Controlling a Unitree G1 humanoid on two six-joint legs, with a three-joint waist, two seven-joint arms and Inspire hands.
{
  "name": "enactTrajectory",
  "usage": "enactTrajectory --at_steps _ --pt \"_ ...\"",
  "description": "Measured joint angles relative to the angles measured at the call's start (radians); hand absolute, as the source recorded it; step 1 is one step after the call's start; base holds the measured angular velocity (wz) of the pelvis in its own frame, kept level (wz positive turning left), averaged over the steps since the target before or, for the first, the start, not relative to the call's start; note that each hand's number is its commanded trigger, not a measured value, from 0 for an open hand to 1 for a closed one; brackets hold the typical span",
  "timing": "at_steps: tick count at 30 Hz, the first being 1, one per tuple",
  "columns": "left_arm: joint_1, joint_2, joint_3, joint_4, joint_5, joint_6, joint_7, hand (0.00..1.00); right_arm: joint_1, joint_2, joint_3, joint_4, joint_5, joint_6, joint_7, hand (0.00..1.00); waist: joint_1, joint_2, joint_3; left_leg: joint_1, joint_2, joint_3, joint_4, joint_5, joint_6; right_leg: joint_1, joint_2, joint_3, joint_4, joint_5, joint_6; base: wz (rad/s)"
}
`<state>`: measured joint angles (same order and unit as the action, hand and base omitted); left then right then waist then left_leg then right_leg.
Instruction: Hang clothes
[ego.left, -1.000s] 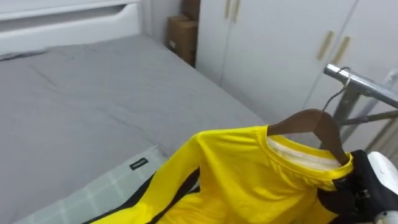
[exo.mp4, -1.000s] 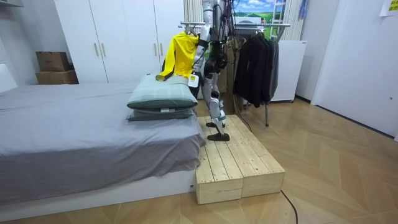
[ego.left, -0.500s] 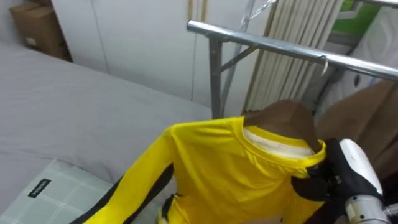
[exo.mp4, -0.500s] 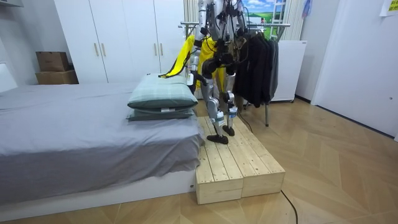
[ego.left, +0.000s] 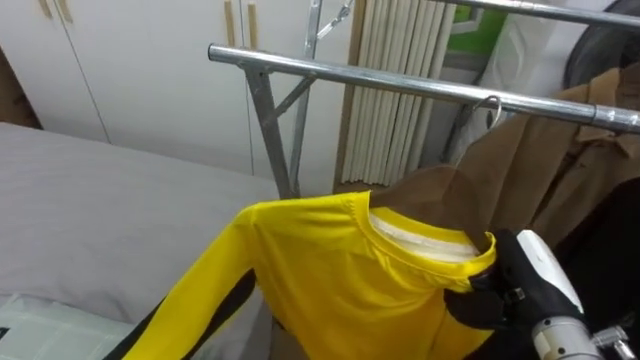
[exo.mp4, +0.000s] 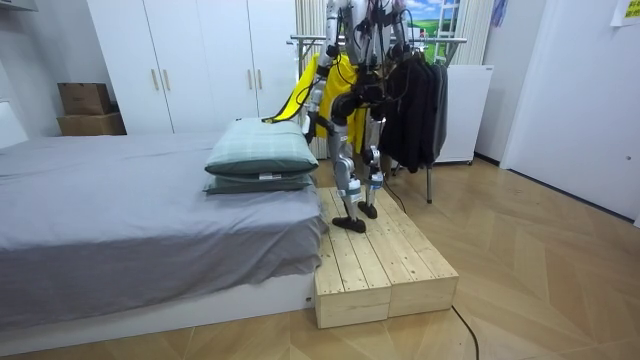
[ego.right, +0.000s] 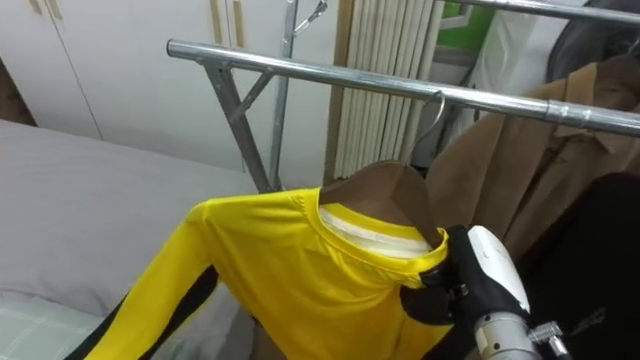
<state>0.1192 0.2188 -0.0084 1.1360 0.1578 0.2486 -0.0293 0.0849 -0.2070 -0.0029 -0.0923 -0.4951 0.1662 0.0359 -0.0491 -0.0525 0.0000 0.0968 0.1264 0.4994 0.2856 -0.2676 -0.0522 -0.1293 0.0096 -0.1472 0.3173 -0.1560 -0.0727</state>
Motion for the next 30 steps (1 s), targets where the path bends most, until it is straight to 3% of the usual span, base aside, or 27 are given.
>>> enactTrajectory --at_steps 3,7,11,24,30 --pt "0.012 -0.001 -0.029 0.000 0.001 -0.033 0.018 0.00 -0.003 0.000 0.001 0.000 0.019 0.000 0.002 1.00 0.005 0.004 -0.0022 0.007 -0.004 -0.042 -0.009 0.001 -0.001 -0.005 0.017 0.035 0.009 0.005 -0.011 -0.36" --pt "0.043 -0.009 -0.017 0.001 0.013 -0.061 0.026 0.00 -0.005 -0.001 -0.010 0.000 0.025 -0.001 0.002 1.00 0.012 0.010 -0.0016 0.036 -0.015 -0.104 -0.057 0.008 -0.013 0.007 0.035 0.066 0.005 0.011 -0.017 -0.32" --pt "0.052 -0.013 -0.002 -0.007 0.031 -0.067 0.026 0.00 -0.005 0.000 -0.042 0.000 0.026 -0.002 0.002 1.00 0.003 0.011 -0.0038 0.038 -0.017 -0.119 -0.067 0.010 -0.016 0.006 0.047 0.090 -0.009 0.020 -0.015 -0.07" --pt "0.069 -0.011 0.026 -0.007 0.035 -0.084 0.025 0.00 -0.009 -0.007 -0.061 -0.001 0.036 -0.002 0.050 1.00 0.013 0.003 -0.0039 0.035 -0.020 -0.123 -0.074 0.010 -0.016 0.001 0.047 0.092 -0.010 0.024 -0.011 -0.01" --pt "0.071 -0.012 0.044 -0.009 0.044 -0.090 0.023 0.00 -0.035 -0.045 -0.063 -0.002 0.017 -0.002 0.072 1.00 0.026 -0.001 -0.0003 0.031 -0.026 -0.141 -0.081 0.010 -0.016 -0.006 0.045 0.091 -0.008 0.025 -0.011 0.00"
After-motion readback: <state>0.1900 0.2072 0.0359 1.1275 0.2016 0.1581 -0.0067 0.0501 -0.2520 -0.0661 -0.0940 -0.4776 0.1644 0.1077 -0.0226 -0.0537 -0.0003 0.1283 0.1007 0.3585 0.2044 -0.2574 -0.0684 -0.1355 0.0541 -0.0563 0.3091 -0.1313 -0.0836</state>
